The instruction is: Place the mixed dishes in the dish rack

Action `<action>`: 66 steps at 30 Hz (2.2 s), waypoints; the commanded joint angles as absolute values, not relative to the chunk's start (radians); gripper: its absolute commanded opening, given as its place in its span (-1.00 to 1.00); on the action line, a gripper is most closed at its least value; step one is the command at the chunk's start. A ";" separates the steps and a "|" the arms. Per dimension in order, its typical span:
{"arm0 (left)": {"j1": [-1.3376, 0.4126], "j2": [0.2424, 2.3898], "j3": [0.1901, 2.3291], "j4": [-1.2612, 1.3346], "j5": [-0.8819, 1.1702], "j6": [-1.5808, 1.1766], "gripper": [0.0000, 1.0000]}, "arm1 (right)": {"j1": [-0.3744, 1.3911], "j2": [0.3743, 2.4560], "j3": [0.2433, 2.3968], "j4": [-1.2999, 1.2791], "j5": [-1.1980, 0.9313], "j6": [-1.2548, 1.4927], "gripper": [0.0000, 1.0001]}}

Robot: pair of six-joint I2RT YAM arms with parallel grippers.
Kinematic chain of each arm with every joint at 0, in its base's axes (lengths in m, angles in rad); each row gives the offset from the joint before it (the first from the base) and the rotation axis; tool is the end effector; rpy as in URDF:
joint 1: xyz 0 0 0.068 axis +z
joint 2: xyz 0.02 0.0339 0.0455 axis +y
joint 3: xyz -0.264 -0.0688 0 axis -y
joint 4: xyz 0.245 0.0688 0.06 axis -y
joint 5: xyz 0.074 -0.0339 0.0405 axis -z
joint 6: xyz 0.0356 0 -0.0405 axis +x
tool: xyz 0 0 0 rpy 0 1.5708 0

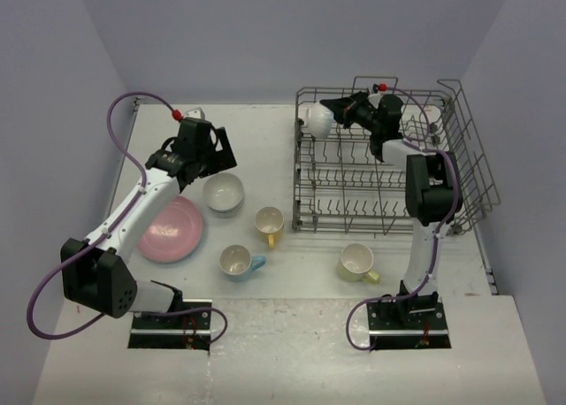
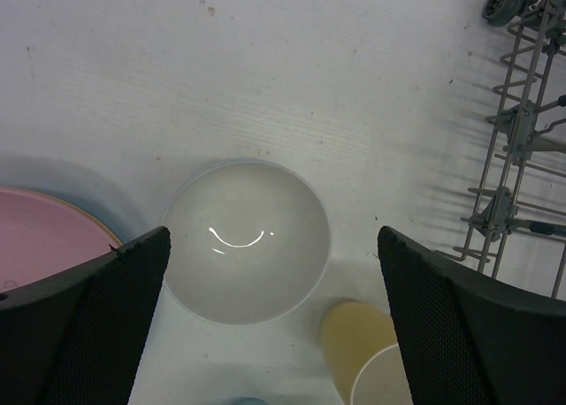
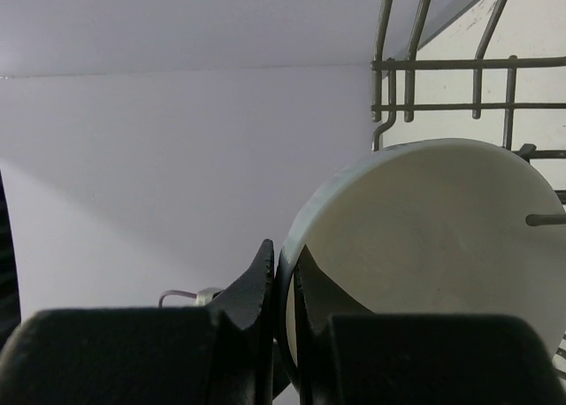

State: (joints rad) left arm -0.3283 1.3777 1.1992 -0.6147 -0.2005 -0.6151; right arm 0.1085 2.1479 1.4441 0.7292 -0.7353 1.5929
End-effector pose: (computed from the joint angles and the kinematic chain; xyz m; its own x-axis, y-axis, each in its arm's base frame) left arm 0.2839 -0.0892 0.3105 -0.6569 -0.3736 -0.6549 -0.2392 0.9270 -0.2889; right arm 0.4846 0.0768 0.2245 -0.7473 0.6644 0.0051 -0.0087 -0.0174 0.9998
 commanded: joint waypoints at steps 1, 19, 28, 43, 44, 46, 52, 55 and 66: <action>-0.322 1.381 1.201 -0.581 -0.210 -0.637 1.00 | 0.144 2.103 1.422 0.790 -0.667 1.617 -1.00; -0.322 1.367 1.177 -0.618 -0.227 -0.650 1.00 | 0.144 2.048 1.218 0.884 -0.608 1.533 0.14; -0.322 1.341 1.163 -0.646 -0.259 -0.664 1.00 | 0.146 1.924 1.239 0.612 -0.566 1.315 0.61; -0.278 1.419 1.097 -0.707 -0.354 -0.726 1.00 | 0.146 1.585 1.190 0.150 -0.236 0.976 0.98; -0.275 1.427 1.088 -0.704 -0.357 -0.727 1.00 | 0.146 1.563 1.190 0.112 -0.221 0.959 0.98; -0.273 1.440 1.074 -0.687 -0.356 -0.727 0.91 | 0.147 1.522 1.175 0.078 -0.180 0.934 0.98; -0.273 1.485 1.046 -0.652 -0.359 -0.726 0.57 | 0.146 1.349 1.100 0.015 -0.083 0.865 0.98; -0.273 1.499 1.043 -0.649 -0.357 -0.739 0.21 | 0.147 1.278 1.074 0.003 -0.042 0.836 0.98; -0.276 1.491 1.026 -0.637 -0.374 -0.759 -0.42 | 0.147 1.112 0.996 -0.084 0.119 0.807 0.98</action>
State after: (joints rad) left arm -0.2794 1.4998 1.0363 -0.6704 -0.3317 -0.7319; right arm 0.1440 1.1519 1.0042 -0.0677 0.0280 0.8330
